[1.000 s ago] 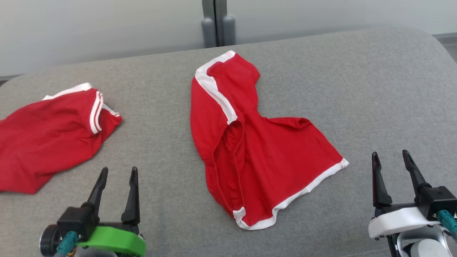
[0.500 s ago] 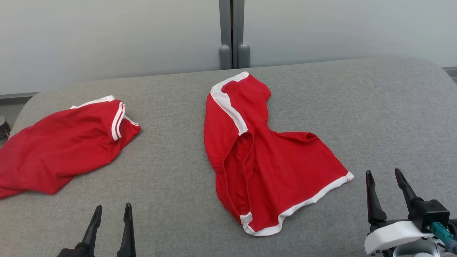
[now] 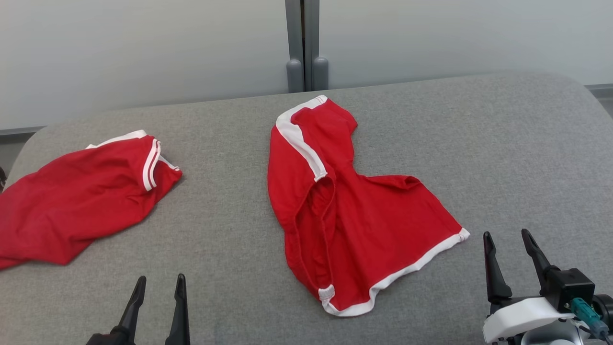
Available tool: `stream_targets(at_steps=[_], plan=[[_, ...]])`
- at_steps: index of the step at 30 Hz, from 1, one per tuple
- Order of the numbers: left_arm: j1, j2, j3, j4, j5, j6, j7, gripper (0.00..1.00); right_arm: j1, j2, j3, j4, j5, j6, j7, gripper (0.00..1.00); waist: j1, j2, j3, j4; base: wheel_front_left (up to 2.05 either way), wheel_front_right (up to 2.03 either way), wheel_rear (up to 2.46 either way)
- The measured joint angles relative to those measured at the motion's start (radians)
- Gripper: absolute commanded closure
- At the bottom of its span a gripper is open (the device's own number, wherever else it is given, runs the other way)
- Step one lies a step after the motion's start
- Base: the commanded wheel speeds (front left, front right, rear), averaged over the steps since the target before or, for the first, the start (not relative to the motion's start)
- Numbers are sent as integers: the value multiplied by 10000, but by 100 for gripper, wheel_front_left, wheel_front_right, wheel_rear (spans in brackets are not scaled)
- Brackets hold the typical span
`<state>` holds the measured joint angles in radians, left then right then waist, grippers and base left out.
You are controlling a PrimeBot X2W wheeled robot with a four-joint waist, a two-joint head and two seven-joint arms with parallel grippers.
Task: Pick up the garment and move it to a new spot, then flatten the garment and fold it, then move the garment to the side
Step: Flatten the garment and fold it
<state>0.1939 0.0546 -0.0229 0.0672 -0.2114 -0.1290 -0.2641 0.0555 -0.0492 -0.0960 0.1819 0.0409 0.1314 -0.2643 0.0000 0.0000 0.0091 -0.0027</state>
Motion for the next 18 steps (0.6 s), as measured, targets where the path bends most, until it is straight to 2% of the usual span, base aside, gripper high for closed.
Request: stream_targets(at_steps=[5,10,18], plan=[[-44,48,-403,13,119,0,0,0,-295,4,2,136,48,0,0,0,0,0,65,-37,0,0,0],[-519,456,-2092,568,4,0,13,0,-1186,-2,-88,1710,-407,0,88,0,0,0,278,-82,0,0,0],[-2298,965,-4928,1087,-495,-19,1958,0,-3483,-46,111,4100,-1584,0,2349,0,0,0,877,-167,0,0,0]])
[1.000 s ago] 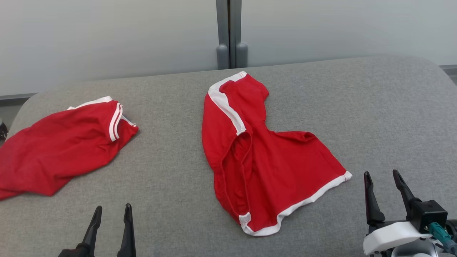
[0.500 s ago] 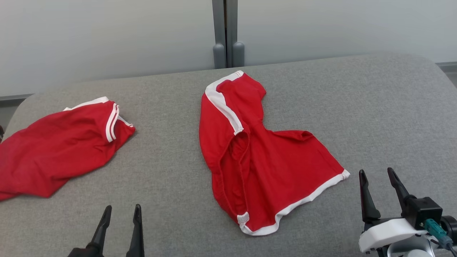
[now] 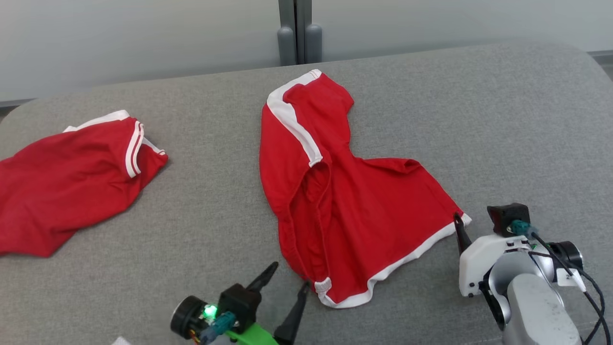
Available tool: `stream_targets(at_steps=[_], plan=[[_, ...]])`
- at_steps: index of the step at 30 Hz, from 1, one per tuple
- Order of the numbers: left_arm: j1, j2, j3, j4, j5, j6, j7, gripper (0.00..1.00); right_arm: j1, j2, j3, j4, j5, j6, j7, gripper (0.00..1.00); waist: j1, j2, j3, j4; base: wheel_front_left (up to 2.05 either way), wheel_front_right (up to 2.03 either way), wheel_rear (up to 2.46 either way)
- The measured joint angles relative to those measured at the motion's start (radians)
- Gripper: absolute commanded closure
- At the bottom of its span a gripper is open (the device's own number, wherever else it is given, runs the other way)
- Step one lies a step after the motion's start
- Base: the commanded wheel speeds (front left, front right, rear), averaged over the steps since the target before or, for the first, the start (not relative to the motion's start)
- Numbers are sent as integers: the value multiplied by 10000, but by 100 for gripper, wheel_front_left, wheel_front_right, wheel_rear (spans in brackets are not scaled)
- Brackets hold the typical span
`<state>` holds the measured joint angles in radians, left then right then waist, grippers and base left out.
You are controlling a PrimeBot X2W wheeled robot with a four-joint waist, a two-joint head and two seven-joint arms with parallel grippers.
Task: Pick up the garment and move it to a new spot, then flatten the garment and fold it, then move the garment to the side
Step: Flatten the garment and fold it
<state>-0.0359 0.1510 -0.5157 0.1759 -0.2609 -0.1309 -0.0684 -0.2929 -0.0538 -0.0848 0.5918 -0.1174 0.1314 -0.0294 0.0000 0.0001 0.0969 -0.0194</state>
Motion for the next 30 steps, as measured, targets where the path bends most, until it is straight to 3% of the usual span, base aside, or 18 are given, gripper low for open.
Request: stream_targets(at_steps=[3,9,25,26,28,29,30], plan=[[-503,174,-961,-8,-412,0,439,0,-409,10,136,663,-79,0,518,0,1,0,250,-7,0,0,0],[-1176,441,-1895,38,-918,-2,644,0,-878,4,245,1310,-13,0,341,0,0,0,667,15,0,0,0],[-2043,1009,-2905,690,-1289,-2,717,0,-1677,17,537,2334,157,0,-339,0,0,0,1111,-173,0,0,0],[-2083,1016,-2995,780,-1409,-2,731,6,-1726,15,593,2420,230,0,-341,0,0,0,1140,-191,0,0,0],[-2160,1049,-3164,926,-1530,-2,773,34,-1825,13,719,2560,362,0,-343,0,1,0,1169,-221,0,0,0],[-2191,1078,-3237,999,-1578,-2,773,53,-1866,13,777,2642,445,0,-341,0,1,0,1170,-235,0,0,0],[-2221,1114,-3283,1095,-1611,-2,773,59,-1897,13,838,2706,527,-4,-341,1,1,0,1161,-243,0,0,0]])
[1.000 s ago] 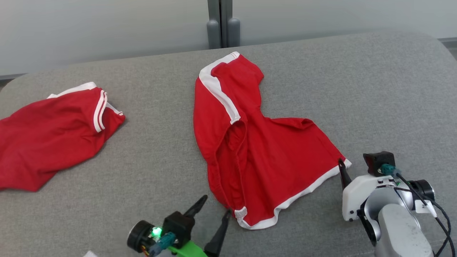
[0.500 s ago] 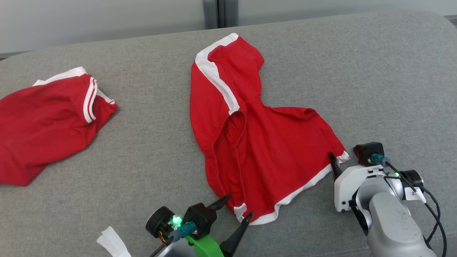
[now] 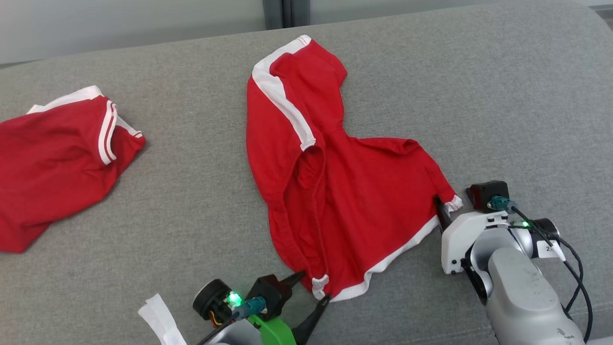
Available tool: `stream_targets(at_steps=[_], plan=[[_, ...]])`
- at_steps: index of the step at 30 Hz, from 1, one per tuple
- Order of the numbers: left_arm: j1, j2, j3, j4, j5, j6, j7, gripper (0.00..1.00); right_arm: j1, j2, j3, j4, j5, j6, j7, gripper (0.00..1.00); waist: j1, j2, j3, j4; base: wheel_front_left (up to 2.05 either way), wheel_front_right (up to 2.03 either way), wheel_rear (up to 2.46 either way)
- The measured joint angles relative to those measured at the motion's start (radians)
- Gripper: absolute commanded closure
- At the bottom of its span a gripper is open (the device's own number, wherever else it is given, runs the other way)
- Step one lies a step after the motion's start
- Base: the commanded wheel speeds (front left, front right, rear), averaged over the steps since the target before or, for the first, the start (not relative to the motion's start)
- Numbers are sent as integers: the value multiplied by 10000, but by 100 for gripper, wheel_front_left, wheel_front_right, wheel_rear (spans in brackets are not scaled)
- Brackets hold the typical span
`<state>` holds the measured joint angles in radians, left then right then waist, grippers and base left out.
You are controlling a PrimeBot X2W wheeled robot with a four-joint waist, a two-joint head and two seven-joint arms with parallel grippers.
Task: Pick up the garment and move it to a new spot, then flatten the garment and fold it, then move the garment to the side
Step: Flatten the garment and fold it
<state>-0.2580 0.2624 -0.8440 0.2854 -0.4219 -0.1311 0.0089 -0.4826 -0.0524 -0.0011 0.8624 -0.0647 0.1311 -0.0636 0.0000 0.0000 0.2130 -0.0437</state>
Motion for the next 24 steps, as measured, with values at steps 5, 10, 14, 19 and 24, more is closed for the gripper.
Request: stream_targets(at_steps=[5,10,14,19,24], plan=[[-37,63,-176,314,-178,0,-58,100,-88,17,232,282,320,-4,0,93,0,0,-107,-23,0,0,0],[-92,2,-157,506,-203,94,-307,63,-90,12,272,476,489,10,-61,73,0,0,-255,-55,0,0,0],[-129,-4,-119,426,-247,174,-305,79,-85,-8,316,642,548,8,-75,77,0,0,-383,-89,0,0,0],[-138,46,-125,316,-339,180,-201,100,-84,-4,527,763,786,6,-171,100,0,0,-474,-116,0,0,0],[-137,48,-125,194,-449,182,-278,100,-81,-38,717,830,1087,6,-276,100,0,0,-576,-145,0,0,0]])
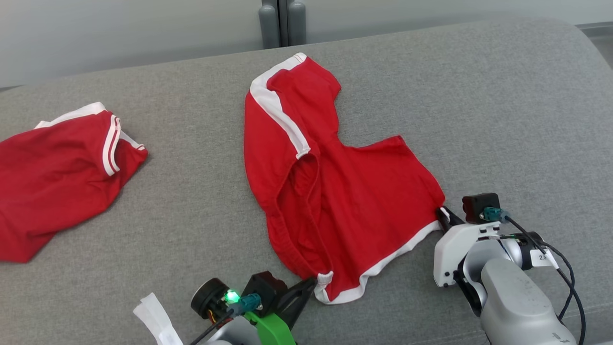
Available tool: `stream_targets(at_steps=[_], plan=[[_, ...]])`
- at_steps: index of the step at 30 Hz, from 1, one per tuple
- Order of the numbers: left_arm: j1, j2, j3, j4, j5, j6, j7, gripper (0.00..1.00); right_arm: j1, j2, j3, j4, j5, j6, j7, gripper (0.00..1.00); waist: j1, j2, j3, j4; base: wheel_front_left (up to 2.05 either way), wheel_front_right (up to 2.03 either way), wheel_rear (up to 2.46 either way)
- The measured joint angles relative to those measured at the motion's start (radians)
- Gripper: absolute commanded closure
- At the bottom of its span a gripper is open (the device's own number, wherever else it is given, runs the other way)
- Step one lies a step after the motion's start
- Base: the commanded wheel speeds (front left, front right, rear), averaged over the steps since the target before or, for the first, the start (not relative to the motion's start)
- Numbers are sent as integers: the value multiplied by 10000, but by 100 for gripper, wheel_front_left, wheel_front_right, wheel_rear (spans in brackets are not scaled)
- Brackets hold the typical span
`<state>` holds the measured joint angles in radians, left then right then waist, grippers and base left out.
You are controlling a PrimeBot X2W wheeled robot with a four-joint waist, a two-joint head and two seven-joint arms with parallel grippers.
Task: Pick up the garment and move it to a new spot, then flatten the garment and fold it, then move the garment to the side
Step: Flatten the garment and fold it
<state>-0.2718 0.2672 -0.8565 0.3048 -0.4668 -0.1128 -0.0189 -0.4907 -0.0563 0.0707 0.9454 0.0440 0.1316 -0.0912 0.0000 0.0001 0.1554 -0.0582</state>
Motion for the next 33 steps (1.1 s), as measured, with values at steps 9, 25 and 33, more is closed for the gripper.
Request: stream_targets(at_steps=[9,25,33], plan=[[140,44,82,-209,-221,180,-100,100,163,-155,148,69,234,0,-84,100,0,0,-287,-10,0,0,0],[1469,347,1168,-520,-431,1450,-2113,0,1288,-516,-938,-886,-571,0,-1170,0,0,0,-1268,11,0,0,0],[2768,512,2824,-1597,-42,2186,-2426,0,2934,-652,-1246,-3572,-552,0,-1695,0,0,0,-1788,21,0,0,0]])
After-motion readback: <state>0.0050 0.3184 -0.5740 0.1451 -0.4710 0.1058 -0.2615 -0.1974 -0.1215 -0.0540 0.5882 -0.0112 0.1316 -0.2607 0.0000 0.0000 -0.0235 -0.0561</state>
